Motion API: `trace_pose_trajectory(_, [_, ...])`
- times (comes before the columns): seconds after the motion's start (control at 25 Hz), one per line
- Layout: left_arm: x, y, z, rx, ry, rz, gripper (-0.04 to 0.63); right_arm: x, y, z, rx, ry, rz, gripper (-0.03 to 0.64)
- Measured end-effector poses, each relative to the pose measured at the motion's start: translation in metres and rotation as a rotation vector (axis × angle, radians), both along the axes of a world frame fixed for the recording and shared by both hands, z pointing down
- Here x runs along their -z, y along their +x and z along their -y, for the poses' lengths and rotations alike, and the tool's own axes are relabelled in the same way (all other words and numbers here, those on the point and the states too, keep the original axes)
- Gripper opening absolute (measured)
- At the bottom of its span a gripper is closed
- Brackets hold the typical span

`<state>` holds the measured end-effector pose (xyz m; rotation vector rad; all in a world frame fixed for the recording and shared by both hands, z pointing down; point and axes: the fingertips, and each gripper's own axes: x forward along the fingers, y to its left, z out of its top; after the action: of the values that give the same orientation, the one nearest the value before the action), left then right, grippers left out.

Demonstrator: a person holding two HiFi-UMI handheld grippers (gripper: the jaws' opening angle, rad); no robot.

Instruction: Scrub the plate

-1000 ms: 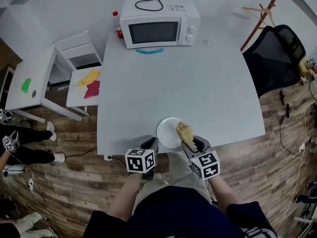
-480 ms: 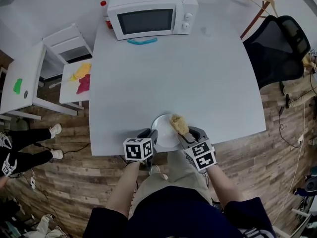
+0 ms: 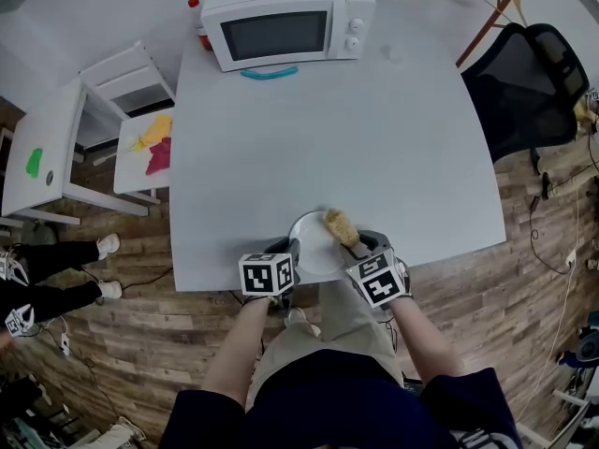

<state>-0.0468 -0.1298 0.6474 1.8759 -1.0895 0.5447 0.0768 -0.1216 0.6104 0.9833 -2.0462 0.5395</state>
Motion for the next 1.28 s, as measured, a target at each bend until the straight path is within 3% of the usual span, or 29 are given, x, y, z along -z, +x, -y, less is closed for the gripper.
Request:
trace_pose_trajectory(0.24, [0.001,-0.001,0.001,0.005,0.003,0.005,0.080,-0.006,-0.003,-0.001,0.064,0.007,-0.084,0.161])
trace_pose_trajectory(0.76, [0.000,-0.004,0.001,0.036,0.003,0.010,0.078,-0.010,-0.046,-0.068,0.213,-0.074,-0.030,0.160])
trace_pose_trajectory(1.04, [0.001,-0.004,0.001,0.033,0.001,0.009,0.078,-0.004,-0.048,-0.070,0.197,-0.068,0.009,0.160])
trace_pose_trajectory(1.28, [0.001,0.000,0.000,0.021,0.004,0.008,0.078,0.005,-0.018,-0.022,0.124,0.010,-0.052,0.160])
